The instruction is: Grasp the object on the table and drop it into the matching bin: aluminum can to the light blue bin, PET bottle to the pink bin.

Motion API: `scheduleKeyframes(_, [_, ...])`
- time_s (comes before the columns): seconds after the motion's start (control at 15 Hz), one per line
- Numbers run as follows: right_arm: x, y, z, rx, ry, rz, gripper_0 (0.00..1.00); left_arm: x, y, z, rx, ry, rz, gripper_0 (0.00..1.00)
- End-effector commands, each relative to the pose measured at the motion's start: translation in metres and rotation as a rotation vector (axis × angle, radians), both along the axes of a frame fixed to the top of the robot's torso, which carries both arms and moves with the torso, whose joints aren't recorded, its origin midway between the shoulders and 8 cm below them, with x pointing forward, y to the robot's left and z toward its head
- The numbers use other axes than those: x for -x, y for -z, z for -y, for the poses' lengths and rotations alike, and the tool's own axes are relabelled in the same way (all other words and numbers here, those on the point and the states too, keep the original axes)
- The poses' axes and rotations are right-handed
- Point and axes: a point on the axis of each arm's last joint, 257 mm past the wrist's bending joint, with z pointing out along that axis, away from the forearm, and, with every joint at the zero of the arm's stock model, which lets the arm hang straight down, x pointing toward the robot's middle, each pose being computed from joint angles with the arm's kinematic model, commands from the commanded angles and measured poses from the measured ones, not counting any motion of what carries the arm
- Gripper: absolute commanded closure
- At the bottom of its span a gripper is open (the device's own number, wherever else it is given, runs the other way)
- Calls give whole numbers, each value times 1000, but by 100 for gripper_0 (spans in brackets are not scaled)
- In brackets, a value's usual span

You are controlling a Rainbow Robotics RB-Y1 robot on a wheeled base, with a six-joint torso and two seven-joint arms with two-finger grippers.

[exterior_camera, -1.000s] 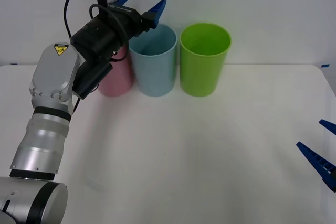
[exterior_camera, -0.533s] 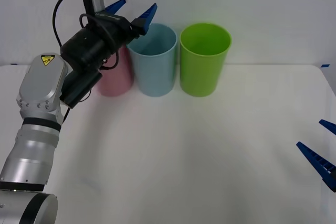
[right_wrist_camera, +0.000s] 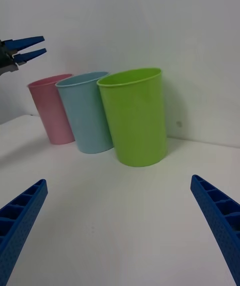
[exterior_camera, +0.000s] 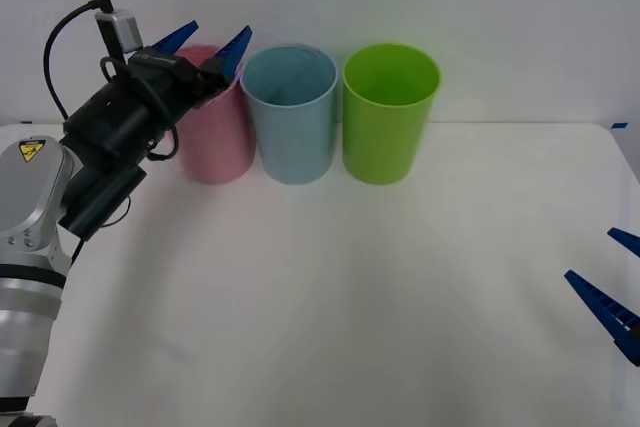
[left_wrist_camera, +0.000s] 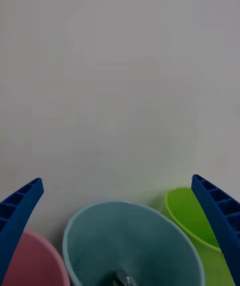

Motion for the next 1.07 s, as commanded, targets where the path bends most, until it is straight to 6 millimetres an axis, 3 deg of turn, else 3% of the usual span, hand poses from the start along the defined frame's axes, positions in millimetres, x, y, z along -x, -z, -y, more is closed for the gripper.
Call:
scheduleKeyframes(0.07, [0, 0, 0, 0, 0, 0, 0, 11, 5, -31, 19, -19, -11, 0])
scheduleKeyframes(0.6, [0, 0, 0, 0, 0, 0, 0, 54, 32, -116, 44, -32, -55, 0])
scheduleKeyframes(0.8, [0, 0, 0, 0, 0, 0, 0, 74, 47, -131, 28, -25, -68, 0])
scheduleKeyframes(1.07, [0, 0, 0, 0, 0, 0, 0, 110, 68, -136, 1, 1, -88, 0])
